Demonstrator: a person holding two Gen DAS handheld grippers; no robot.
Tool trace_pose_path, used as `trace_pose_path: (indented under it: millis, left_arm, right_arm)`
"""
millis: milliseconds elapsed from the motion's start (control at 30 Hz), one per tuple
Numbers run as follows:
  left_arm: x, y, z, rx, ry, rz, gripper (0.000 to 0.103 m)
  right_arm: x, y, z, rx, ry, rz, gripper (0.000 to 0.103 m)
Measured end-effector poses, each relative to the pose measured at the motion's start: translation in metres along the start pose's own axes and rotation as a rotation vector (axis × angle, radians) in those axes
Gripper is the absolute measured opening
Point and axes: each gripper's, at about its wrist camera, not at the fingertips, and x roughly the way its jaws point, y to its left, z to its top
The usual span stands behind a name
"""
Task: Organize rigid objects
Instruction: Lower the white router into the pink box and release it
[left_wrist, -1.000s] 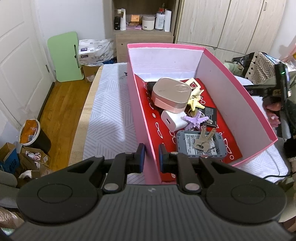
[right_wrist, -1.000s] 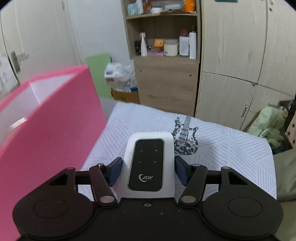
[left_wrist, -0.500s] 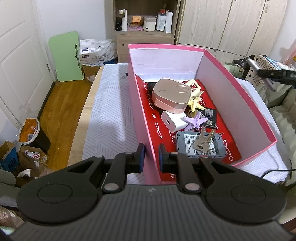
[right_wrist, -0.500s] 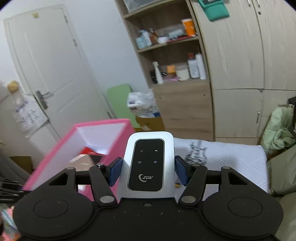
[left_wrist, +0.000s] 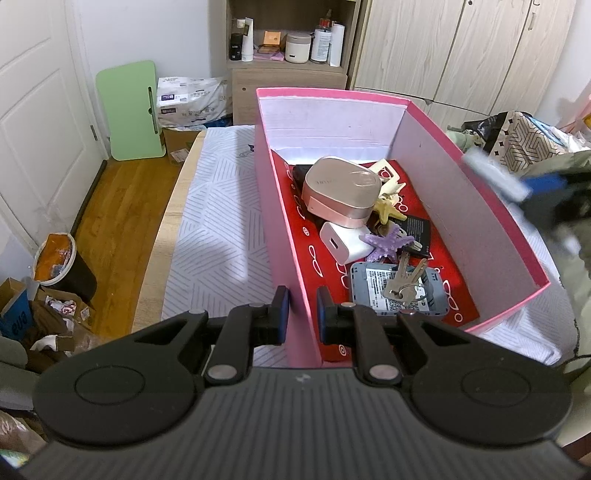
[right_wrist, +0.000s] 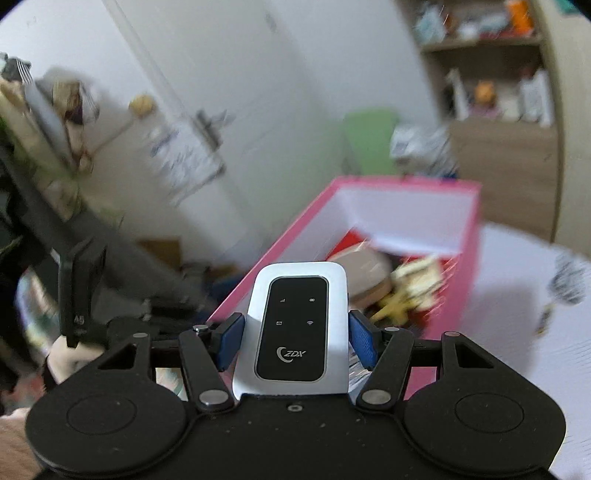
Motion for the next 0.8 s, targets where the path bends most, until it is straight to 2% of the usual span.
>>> trace_pose_path:
  millis: [167, 300, 333, 433, 533, 600, 733, 800]
  left_arm:
    - [0.0, 0.002, -0.001, -0.009, -0.007, -0.011, 0.013]
    - [0.001, 0.003, -0.001, -0.011, -0.006, -0.018, 0.013]
    - [0.0, 0.003, -0.001, -0.01, -0.006, -0.019, 0.013]
    - [0.0, 0.003, -0.001, -0.006, -0.008, -0.02, 0.013]
    - [0.0, 0.004, -0.002, -0.008, -0.012, -0.024, 0.013]
    - [0.0, 0.004, -0.002, -0.014, -0.012, -0.026, 0.013]
    - [0.0, 0.004, -0.002, -0.016, -0.012, -0.025, 0.013]
    - [0.0, 0.003, -0.001, -0.013, -0.011, -0.022, 0.013]
  right_arm:
    - [0.054, 0.003, 0.01, 0.085, 0.151, -0.006, 0.066]
    - [0.105, -0.016, 0.017, 0.328, 0.3, 0.095, 0.066]
    - [0.115, -0.019, 0.018, 0.359, 0.319, 0.089, 0.066]
    - [0.127, -0.014, 0.019, 0.354, 0.306, 0.017, 0.066]
    - [0.134, -0.018, 0.014, 0.453, 0.321, -0.007, 0.068]
    - [0.133, -0.019, 0.008, 0.536, 0.299, -0.042, 0.072]
    - [0.124, -0.018, 0.003, 0.575, 0.323, 0.054, 0.073]
    - [0.109, -0.012, 0.004, 0.542, 0.295, 0.07, 0.073]
